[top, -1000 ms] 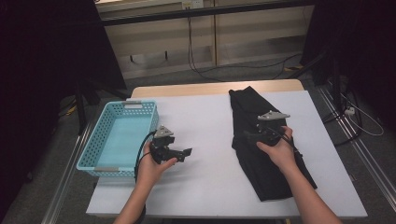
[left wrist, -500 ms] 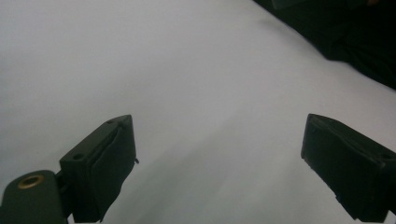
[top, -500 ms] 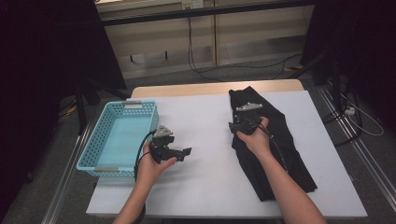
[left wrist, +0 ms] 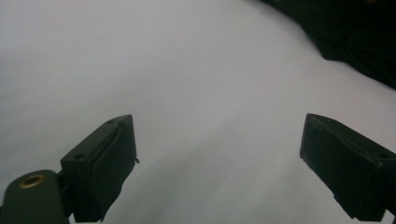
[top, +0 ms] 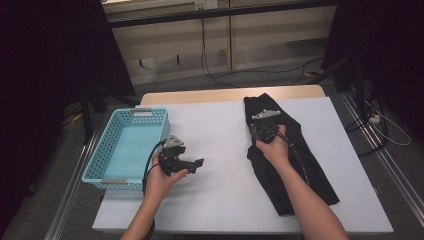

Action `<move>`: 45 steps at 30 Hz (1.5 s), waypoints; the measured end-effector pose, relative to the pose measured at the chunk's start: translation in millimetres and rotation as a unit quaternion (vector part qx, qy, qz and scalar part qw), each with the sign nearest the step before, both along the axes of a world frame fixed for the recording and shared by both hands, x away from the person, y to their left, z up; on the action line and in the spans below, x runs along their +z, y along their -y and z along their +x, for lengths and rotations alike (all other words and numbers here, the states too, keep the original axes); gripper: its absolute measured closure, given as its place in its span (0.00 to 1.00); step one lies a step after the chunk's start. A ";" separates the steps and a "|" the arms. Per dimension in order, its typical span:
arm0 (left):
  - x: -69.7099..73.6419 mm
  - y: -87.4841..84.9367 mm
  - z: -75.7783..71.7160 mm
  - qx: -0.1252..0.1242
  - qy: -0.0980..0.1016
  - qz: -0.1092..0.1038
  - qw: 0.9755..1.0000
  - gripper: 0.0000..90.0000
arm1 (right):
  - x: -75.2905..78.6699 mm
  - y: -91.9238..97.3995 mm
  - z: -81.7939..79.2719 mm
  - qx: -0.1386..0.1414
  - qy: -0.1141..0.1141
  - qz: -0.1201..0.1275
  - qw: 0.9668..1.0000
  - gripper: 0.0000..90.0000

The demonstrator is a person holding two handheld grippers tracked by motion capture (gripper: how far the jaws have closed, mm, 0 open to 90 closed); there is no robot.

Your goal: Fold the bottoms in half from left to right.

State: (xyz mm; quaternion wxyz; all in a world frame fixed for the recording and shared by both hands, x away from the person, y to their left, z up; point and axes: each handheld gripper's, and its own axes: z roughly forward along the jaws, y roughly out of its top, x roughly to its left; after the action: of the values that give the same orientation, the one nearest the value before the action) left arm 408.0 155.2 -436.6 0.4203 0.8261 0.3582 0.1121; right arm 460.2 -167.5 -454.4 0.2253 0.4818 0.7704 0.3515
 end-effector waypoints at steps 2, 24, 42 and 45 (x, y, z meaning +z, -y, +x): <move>-0.8 -0.2 0.2 -0.002 -0.003 0.000 1.000 0.12 | 0.7 -6.9 -3.7 0.015 -0.007 0.001 1.000 0.96; 5.0 -5.6 1.3 0.004 0.006 -0.004 1.000 0.12 | -8.8 -6.1 3.0 -0.016 -0.015 0.016 1.000 0.96; 9.8 -11.7 2.5 0.022 0.013 -0.009 1.000 0.12 | -2.1 -94.0 -63.7 0.168 -0.004 -0.006 0.986 0.96; 11.3 -10.3 1.8 0.023 0.014 -0.011 1.000 0.12 | -0.3 -104.6 -76.1 0.193 -0.009 0.010 0.981 0.96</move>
State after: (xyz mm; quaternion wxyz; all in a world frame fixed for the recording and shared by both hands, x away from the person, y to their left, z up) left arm 409.8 165.5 -425.3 0.4313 0.8113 0.3729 0.1292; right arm 384.1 -62.9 -454.7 0.1413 0.3290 0.8476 0.3917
